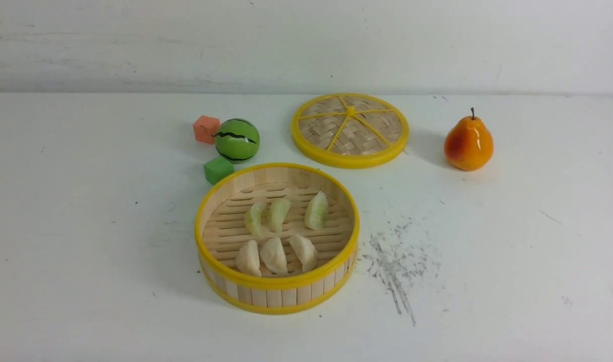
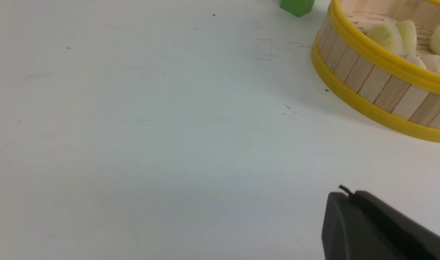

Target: Put the dumplings into the steamer on the white table.

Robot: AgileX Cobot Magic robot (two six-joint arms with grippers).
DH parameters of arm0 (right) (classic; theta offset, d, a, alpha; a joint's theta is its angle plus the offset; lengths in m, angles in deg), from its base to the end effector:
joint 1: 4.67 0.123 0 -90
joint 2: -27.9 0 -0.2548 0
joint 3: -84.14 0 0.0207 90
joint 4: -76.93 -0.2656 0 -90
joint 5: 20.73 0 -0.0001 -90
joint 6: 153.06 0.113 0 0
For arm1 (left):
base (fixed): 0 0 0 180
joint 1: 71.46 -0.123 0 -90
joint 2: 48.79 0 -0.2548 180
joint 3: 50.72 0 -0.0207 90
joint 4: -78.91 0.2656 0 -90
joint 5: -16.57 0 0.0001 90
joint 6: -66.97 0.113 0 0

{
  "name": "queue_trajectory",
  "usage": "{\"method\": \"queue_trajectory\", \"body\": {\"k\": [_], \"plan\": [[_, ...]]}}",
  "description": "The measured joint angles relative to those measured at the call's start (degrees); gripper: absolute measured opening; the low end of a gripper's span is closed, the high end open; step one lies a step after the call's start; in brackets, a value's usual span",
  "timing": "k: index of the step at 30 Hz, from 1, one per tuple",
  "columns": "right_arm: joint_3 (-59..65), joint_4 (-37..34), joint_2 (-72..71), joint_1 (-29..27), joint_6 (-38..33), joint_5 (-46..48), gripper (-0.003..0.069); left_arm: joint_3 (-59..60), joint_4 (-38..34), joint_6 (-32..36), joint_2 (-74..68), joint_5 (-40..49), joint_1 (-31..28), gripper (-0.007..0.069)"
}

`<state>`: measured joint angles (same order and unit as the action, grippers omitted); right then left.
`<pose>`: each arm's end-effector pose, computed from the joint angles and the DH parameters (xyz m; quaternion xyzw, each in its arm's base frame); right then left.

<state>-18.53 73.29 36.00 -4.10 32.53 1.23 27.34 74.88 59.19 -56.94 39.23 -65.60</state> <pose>0.1186 0.0039 0.1669 0.0520 0.8040 0.0588 0.5895 0.1174 -0.0151 0.1608 -0.0321 0.8125 -0.0987 0.5736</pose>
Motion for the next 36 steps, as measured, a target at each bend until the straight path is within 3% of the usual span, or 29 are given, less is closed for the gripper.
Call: {"method": "queue_trajectory", "body": {"k": [36], "plan": [[0.0,0.0,0.0,0.0,0.0,0.0,0.0197,0.0,0.0,0.0,0.0,0.0,0.0,0.0009]]}}
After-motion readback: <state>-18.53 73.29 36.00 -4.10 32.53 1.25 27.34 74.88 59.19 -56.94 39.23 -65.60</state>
